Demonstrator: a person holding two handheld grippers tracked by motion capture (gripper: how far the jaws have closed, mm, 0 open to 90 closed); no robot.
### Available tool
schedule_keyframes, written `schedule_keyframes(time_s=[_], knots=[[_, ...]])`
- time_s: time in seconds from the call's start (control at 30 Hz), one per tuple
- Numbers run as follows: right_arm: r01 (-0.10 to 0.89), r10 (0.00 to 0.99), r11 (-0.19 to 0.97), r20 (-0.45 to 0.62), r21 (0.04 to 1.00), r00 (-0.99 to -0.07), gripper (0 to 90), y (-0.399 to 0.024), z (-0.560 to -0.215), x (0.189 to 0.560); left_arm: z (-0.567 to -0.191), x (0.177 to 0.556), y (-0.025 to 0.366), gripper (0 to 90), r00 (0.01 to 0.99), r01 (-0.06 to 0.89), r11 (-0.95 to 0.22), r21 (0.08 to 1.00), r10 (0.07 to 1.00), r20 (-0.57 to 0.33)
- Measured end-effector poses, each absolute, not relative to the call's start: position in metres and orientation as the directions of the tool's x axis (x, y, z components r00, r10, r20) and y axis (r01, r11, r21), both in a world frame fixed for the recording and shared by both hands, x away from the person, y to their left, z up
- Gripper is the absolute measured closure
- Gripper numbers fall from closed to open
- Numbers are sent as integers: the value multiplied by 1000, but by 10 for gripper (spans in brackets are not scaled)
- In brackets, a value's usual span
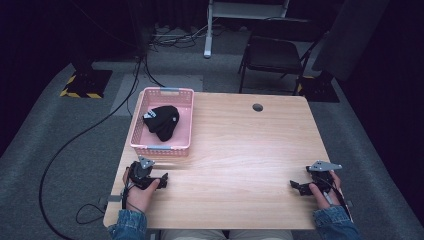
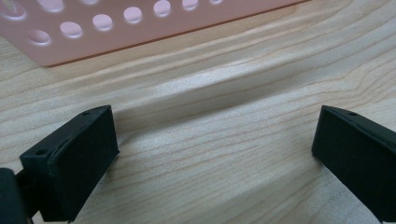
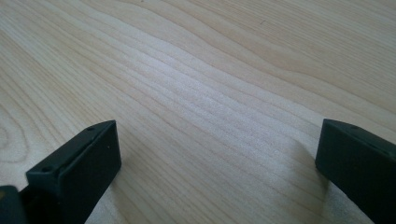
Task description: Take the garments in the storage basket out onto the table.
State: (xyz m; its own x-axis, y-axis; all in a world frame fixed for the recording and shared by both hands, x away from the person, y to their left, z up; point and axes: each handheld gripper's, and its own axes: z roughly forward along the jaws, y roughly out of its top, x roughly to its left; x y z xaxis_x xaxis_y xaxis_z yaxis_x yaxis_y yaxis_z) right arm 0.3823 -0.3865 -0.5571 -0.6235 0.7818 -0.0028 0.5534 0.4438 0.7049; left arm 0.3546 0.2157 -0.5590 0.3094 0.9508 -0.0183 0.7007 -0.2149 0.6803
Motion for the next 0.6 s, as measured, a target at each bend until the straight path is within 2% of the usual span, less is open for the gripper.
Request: schedule_keyframes(time_s=[0.6], knots=[[550,776,448,-2,705,-630,1,-387,-557,383,-559,354,216,2,307,702,-211,680,951,-21]])
